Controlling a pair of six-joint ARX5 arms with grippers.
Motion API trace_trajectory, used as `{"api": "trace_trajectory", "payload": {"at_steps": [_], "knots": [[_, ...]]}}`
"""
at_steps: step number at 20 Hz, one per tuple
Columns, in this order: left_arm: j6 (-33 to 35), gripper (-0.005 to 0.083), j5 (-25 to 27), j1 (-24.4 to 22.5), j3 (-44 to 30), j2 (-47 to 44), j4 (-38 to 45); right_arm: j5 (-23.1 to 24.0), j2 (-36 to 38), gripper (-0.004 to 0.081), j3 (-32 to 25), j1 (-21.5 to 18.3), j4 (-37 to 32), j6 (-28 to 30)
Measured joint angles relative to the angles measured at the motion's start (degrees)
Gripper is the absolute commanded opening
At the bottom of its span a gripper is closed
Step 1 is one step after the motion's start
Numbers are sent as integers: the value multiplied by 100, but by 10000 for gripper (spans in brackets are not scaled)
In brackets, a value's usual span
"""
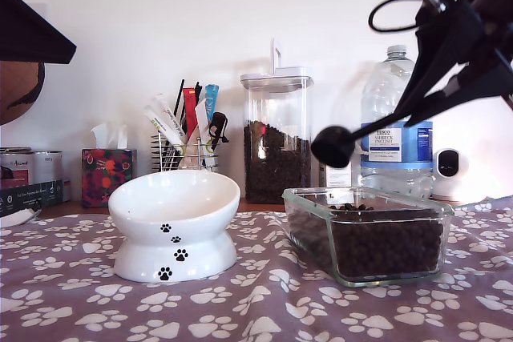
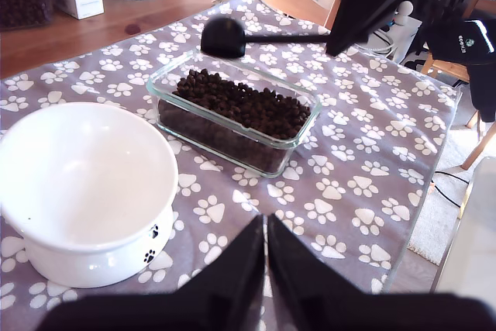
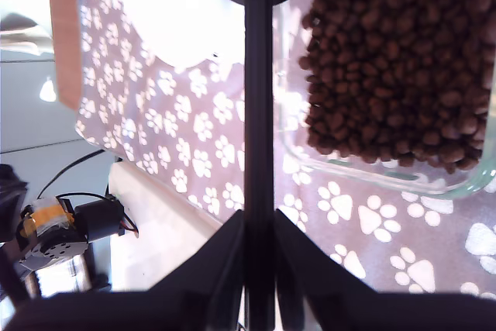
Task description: Measure one spoon of cat food and pour it into the food bowl
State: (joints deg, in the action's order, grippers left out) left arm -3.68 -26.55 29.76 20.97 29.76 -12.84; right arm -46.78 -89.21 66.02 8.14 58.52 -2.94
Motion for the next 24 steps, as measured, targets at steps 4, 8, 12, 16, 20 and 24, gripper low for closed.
{"api": "trace_trajectory", "payload": {"at_steps": [4, 8, 12, 16, 20, 24], "knots": [[-2, -19, 0, 0, 0, 0, 2, -72, -289, -13, 0, -76, 264, 144], [0, -19, 0, 0, 0, 0, 2, -76, -450, -13, 0, -105, 492, 262], [0, -19, 0, 0, 0, 0, 2, -76, -680, -13, 0, -105, 498, 280], [-2, -19, 0, 0, 0, 0, 0, -20, -756, -12, 0, -103, 455, 284], [-2, -19, 0, 0, 0, 0, 0, 286, -756, 96, 0, -168, 428, 295], [-2, -19, -15, 0, 0, 0, 0, 391, -756, 142, 0, -299, 391, 280]]}}
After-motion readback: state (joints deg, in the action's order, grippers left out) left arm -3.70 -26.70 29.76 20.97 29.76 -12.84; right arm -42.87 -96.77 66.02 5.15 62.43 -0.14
